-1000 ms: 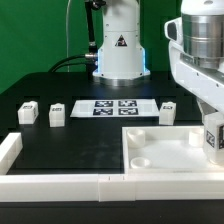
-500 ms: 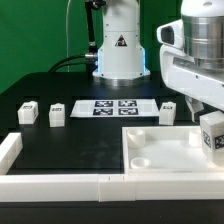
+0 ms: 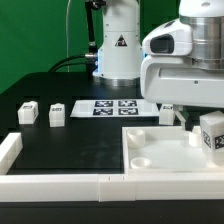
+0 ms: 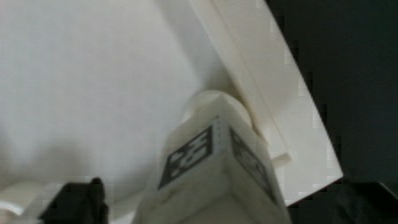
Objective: Assemble one leg
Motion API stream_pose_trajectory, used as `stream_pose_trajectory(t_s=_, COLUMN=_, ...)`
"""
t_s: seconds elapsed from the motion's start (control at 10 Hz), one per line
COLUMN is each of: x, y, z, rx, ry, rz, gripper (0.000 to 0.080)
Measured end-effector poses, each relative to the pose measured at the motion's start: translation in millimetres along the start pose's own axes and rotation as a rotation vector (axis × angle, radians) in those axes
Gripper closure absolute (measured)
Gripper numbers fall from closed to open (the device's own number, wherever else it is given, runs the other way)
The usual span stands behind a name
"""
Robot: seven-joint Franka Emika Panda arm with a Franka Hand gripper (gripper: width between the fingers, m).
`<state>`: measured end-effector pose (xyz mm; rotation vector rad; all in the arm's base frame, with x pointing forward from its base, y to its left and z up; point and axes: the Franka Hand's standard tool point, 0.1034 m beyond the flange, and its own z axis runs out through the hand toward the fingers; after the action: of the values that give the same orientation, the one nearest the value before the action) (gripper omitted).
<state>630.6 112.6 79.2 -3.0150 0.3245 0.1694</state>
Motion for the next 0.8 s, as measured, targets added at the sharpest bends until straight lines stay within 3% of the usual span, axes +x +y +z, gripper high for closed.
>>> stream_pose_trajectory(t_s=0.1, x=-0.6, y=0.7, z=0.2, rx=-0.011, ry=-0.007, rz=-0.127, gripper=0.015)
stream_pose_trajectory(t_s=0.4, x=-1.6, y=1.9, z=1.3, rx=-0.01, ry=-0.017, rz=-0.235, gripper=0.015)
stream_pose_trajectory(t_s=0.6, x=-1.5, y=2.2, z=1.4, rx=-0.01, ry=-0.017, rz=-0.235, gripper=0.0408)
stream_pose_trajectory(t_s=0.7, x=-1.5, y=2.2, z=1.4, rx=-0.011, ry=-0.017, rz=-0.235, gripper=0.0408)
stream_pose_trajectory(t_s=0.8, x=-1.6, y=2.1, z=1.4, rx=-0.01, ry=-0.017, rz=-0.222, gripper=0.0508)
